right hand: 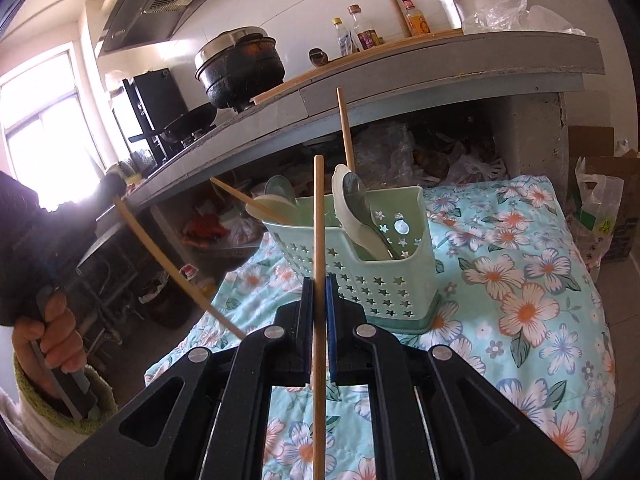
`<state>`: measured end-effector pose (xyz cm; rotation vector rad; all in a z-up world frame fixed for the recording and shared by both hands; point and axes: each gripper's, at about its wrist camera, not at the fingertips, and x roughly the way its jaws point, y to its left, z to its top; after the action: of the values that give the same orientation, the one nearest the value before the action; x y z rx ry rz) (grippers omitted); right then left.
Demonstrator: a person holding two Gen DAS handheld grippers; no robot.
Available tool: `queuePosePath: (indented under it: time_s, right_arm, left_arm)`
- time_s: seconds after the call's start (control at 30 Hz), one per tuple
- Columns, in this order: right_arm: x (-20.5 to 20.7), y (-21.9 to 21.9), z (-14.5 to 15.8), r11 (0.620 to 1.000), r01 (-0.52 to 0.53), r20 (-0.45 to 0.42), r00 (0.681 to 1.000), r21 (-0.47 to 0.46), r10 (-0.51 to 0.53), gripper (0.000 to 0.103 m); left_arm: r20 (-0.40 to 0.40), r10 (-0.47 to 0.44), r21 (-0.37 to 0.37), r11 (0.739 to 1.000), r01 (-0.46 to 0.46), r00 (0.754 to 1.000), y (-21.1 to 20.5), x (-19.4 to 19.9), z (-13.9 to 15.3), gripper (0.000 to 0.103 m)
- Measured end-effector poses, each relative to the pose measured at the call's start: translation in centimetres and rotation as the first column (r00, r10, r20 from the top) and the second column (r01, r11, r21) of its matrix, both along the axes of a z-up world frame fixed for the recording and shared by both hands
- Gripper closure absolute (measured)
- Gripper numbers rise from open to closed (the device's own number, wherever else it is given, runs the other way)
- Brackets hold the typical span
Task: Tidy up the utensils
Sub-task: 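Lift both held chopsticks upright above the green holder, then lower the left gripper's chopstick into the holder and open the left gripper, then lower the right gripper's chopstick into the holder and open the right gripper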
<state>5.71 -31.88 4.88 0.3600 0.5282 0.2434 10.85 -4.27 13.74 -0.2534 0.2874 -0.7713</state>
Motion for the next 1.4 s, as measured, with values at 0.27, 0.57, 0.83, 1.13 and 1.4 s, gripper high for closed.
queuePosePath:
  time_s: [0.27,0.57,0.83,1.13,1.4]
  right_arm:
    - [-0.6,-0.7,0.3,1.0,0.003,0.018,1.0,0.024,-0.003,0.097]
    - [-1.1,-1.1,0.5,1.0,0.002,0.028,1.0,0.031,-0.003,0.097]
    - [-1.1,-0.9,0.3,1.0,-0.005,0.024,1.0,0.03,0.004,0.097]
    - [-1.2,-0.5,0.4,1.0,-0.006,0.022,1.0,0.018,0.005,0.097]
    - [-1.1,-0.4,0.7,1.0,-0.003,0.019,1.0,-0.002,0.003,0.097]
  left_arm:
    - [0.124,0.049,-0.023,0.999,-0.047,0.991,-3.6,3.4,3.8,0.098]
    - [0.085,0.132,0.096,0.985,-0.14,0.988,-8.2,8.4,-0.3,0.098]
    - [0.032,0.131,0.137,0.981,-0.134,0.991,-9.0,9.4,-3.0,0.097]
    - [0.03,0.112,0.13,0.985,-0.115,0.993,-8.7,8.4,-3.0,0.066]
    - [0.047,0.096,0.098,0.99,-0.1,0.994,-7.1,6.0,-1.7,0.049]
